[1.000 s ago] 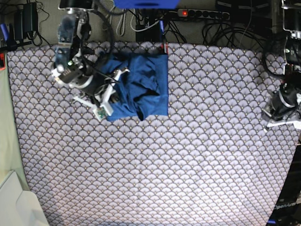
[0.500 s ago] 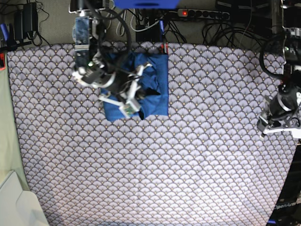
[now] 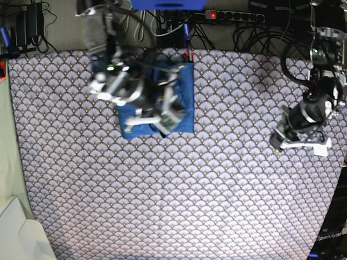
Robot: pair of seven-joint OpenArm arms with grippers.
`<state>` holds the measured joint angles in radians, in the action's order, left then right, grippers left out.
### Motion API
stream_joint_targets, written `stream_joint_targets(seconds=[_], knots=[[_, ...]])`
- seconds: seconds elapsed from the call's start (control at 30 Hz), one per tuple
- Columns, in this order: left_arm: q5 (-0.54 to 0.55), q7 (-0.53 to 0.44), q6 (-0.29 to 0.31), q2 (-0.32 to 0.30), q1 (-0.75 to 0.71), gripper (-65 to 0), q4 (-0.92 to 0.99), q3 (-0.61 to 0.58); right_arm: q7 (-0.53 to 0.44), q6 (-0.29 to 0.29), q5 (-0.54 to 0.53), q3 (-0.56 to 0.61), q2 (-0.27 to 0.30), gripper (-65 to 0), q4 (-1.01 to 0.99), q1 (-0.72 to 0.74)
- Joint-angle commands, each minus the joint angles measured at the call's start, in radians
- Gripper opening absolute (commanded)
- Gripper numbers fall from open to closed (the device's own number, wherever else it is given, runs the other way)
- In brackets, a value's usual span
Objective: Fold the T-shirt properly
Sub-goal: 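Press and tuck the folded end with the right gripper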
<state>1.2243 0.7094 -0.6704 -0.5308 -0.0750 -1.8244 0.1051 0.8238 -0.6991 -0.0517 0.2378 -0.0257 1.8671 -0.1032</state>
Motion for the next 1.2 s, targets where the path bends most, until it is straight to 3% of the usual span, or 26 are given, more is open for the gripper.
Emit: stream_joint_targets(seconds=[0.0,0.23,0.4,0.57,0.77,0.87,1.03,1.17], knots=[[0.068,0.026,-0.028,-0.01,0.016,-53.7,-0.016,0.012,-0.021,0.001,-0.014,-0.019,0.0,-62.4,0.027,0.012],[0.067,0.074,-0.028,0.011,0.016,-47.9,0.024,0.13,-0.025,0.022,-0.015,-0.151,0.013,-62.4,0.045,-0.057],[0.067,0.14,-0.028,0.018,0.017,-47.5,0.081,0.299,-0.03,0.022,-0.014,-0.156,0.013,-62.4,0.042,-0.097],[0.067,0.217,-0.028,0.021,0.017,-42.6,0.093,0.445,-0.031,0.022,-0.018,-0.156,0.013,-62.6,-0.024,-0.099],[0.067,0.292,-0.028,0.022,0.014,-42.3,0.093,0.505,-0.06,0.02,-0.02,-0.145,0.008,-62.6,-0.085,-0.102],[0.067,0.309,-0.028,0.022,0.013,-42.2,0.093,0.505,-0.059,0.014,-0.02,-0.073,-0.021,-62.5,-0.094,-0.112],[0.067,0.339,-0.028,0.022,0.017,-42.2,0.088,0.502,-0.065,0.014,-0.02,0.125,-0.021,-62.7,-0.062,-0.12],[0.067,0.339,-0.028,0.022,0.016,-42.3,0.088,0.499,-0.06,0.015,-0.017,0.134,-0.02,-62.6,0.035,-0.12]])
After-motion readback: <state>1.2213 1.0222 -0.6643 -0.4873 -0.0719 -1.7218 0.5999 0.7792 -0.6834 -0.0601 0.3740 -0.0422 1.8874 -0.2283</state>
